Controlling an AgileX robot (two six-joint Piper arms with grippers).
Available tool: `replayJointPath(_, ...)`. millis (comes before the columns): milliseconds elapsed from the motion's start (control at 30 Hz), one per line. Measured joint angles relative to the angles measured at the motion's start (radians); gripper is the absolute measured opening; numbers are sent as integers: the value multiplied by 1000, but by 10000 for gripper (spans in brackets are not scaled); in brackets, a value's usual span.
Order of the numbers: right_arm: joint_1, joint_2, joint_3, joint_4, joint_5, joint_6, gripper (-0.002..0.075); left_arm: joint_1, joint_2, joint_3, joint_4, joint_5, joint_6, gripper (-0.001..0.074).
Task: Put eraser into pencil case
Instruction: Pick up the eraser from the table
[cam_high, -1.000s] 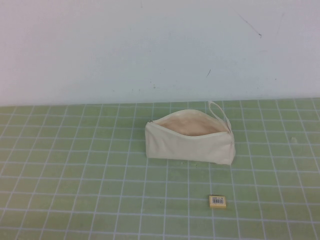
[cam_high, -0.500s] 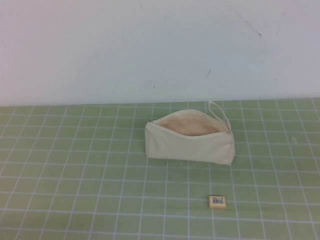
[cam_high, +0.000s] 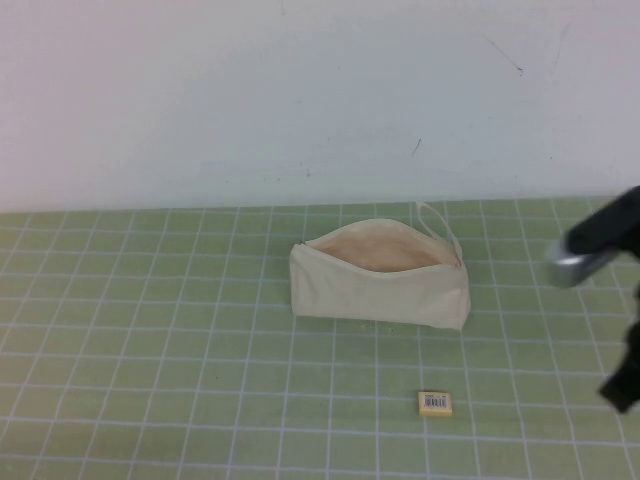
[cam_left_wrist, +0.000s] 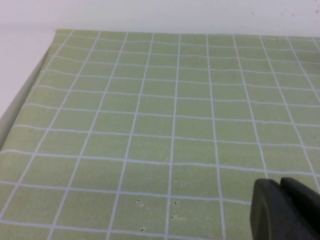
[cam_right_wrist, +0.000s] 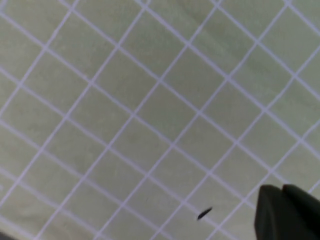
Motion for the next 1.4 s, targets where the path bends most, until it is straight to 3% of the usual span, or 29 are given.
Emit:
replayJointPath(200, 190, 224, -135, -126, -7, 133, -1, 0, 0, 0, 0, 0, 0, -1)
replayJointPath(467, 239, 434, -270, -83, -93, 258, 20, 0, 0, 0, 0, 0, 0, -1)
replayJointPath(567, 240, 477, -279, -30, -157, 291, 120, 0, 0, 0, 0, 0, 0, -1)
replayJointPath(600, 241, 509, -279, -19, -194, 343, 229, 0, 0, 0, 0, 0, 0, -1)
replayJointPath(667, 241, 544, -279, -32, -218, 437, 360, 0, 0, 0, 0, 0, 0, -1)
replayJointPath(767, 241, 592, -279, -89, -235, 566, 478, 0, 0, 0, 0, 0, 0, -1)
replayJointPath(1033, 241, 674, -279, -159, -286, 739, 516, 0, 0, 0, 0, 0, 0, -1)
replayJointPath(1400, 241, 712, -288, -134, -323, 772, 502, 0, 0, 0, 0, 0, 0, -1)
